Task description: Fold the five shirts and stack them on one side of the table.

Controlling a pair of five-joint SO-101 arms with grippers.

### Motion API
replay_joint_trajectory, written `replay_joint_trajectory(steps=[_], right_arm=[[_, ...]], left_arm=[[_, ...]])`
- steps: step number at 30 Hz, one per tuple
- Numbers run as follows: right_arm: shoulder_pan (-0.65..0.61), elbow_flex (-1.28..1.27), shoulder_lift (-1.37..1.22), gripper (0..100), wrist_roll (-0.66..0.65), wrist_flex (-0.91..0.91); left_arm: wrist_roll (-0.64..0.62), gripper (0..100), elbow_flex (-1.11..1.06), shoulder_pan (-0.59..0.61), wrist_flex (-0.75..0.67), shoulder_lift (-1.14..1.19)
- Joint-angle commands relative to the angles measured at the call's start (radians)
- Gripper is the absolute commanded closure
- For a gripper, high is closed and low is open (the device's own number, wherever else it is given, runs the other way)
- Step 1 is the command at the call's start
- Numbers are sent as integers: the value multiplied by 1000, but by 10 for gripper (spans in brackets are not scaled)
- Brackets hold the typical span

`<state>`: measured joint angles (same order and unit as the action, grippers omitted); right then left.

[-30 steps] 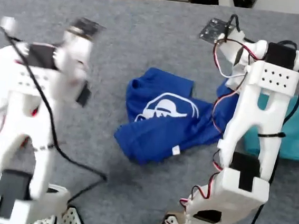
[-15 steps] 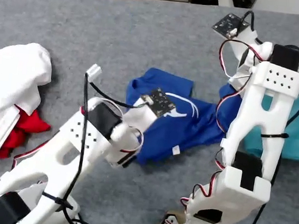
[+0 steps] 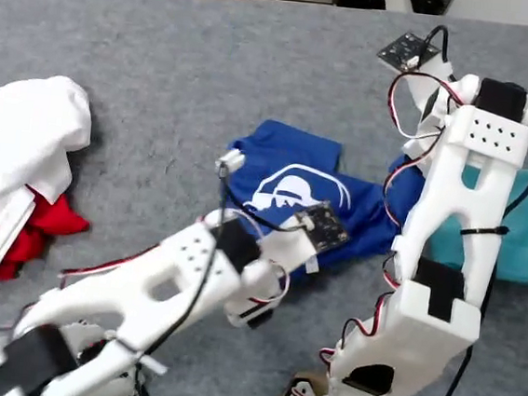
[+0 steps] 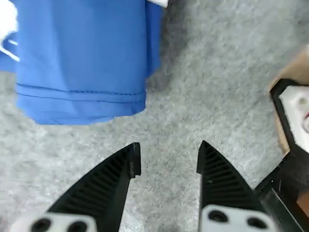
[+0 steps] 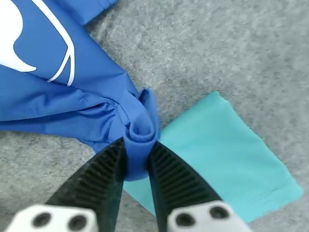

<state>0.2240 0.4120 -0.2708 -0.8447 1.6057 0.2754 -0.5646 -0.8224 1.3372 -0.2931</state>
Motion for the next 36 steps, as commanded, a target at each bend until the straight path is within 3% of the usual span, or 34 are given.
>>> replay_joint_trajectory(steps=[1, 9, 15, 22, 33, 36], right_arm=[[18, 7, 10, 997, 11, -14], [18, 8, 10, 997, 9, -15], [16, 8, 5, 997, 8, -17], [16, 8, 4, 997, 9, -17], [8, 8, 8, 997, 11, -17], [13, 8, 8, 997, 11, -17]], left_arm=[[-2, 795, 114, 21, -12, 107], [40, 798, 276, 137, -8, 291], [38, 810, 259, 144, -25, 302], [35, 843, 115, 141, -169, 302], [34, 844, 107, 146, -172, 302], [40, 908, 110, 146, -170, 295]])
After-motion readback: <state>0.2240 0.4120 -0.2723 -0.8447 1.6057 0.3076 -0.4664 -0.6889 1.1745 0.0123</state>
